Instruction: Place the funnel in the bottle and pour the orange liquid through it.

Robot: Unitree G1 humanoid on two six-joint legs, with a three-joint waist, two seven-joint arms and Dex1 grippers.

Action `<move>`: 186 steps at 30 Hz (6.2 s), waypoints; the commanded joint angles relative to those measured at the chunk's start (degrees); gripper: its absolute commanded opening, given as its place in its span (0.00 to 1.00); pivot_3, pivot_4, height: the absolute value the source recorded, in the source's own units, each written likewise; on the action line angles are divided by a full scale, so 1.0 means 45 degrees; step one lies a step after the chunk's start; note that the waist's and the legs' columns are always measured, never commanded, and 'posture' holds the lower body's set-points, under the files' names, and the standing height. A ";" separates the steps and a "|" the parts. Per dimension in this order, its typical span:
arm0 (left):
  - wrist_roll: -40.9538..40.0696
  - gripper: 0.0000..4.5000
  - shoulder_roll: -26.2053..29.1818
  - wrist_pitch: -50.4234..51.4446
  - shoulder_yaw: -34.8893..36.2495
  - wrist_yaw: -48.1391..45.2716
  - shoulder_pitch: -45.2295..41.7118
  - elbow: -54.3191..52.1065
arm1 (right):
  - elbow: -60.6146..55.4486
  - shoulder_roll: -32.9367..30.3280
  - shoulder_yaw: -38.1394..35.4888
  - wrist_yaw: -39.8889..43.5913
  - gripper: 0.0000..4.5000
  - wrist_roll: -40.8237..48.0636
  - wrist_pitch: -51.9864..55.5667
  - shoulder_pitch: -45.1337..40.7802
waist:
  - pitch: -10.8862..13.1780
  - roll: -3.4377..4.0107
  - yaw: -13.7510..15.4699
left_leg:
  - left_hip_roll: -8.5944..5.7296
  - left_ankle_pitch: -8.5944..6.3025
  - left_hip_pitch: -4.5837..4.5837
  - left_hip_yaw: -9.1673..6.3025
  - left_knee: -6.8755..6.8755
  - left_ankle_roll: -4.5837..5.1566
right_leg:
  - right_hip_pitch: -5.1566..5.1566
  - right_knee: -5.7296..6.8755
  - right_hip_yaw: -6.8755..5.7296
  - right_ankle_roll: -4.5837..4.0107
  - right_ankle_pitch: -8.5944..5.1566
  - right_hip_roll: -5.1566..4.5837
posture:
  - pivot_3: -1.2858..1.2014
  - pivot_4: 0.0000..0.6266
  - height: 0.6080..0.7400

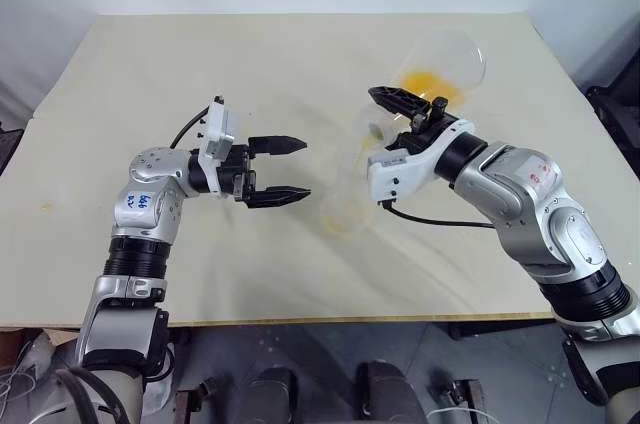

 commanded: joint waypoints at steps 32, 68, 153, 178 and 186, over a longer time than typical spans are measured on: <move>0.0028 1.00 0.0040 -0.0235 0.0091 -0.0067 -0.0352 0.0024 | 0.0115 -0.0270 -0.1193 -0.0425 0.55 -0.0623 -0.1326 -0.0342 | 0.0000 0.0000 -0.0003 | -0.0001 0.0000 0.0000 0.0001 0.0002 0.0000 | 0.0000 0.0004 0.0000 0.0000 0.0000 0.0000 | 0.52 0.24 1.00; -0.0298 1.00 0.0675 -0.0309 0.0567 -0.0372 0.0381 -0.0580 | 0.0581 -0.0218 -0.1233 -0.0454 0.55 -0.0762 -0.2139 -0.0588 | 0.0000 0.0001 -0.0015 | 0.0004 0.0000 0.0001 0.0000 0.0003 0.0000 | -0.0001 0.0007 0.0003 0.0000 0.0000 0.0000 | 0.52 0.24 1.00; -0.0249 1.00 0.0471 -0.0128 0.0501 -0.0393 0.0174 -0.0512 | 0.0908 -0.0604 -0.1246 -0.0572 0.55 -0.1107 -0.3610 -0.0840 | -0.0001 0.0002 -0.0019 | 0.0003 0.0000 0.0002 0.0000 0.0003 -0.0001 | -0.0001 0.0010 0.0003 0.0000 0.0000 0.0000 | 0.52 0.24 1.00; -0.0289 1.00 0.0522 -0.0004 0.0546 -0.0404 0.0316 -0.0627 | 0.0988 -0.0604 -0.1272 -0.0594 0.55 -0.1138 -0.3715 -0.0921 | -0.0001 0.0001 -0.0022 | 0.0005 0.0000 0.0001 0.0000 0.0004 -0.0001 | -0.0001 0.0010 0.0003 0.0000 0.0000 0.0000 | 0.52 0.24 1.00; -0.0291 1.00 0.0574 0.0017 0.0563 -0.0447 0.0369 -0.0607 | 0.1039 -0.0611 -0.1243 -0.0604 0.55 -0.1146 -0.3767 -0.0972 | -0.0001 0.0002 -0.0022 | 0.0004 0.0000 0.0002 0.0000 0.0004 0.0000 | -0.0001 0.0010 0.0003 0.0000 0.0000 0.0000 | 0.52 0.24 1.00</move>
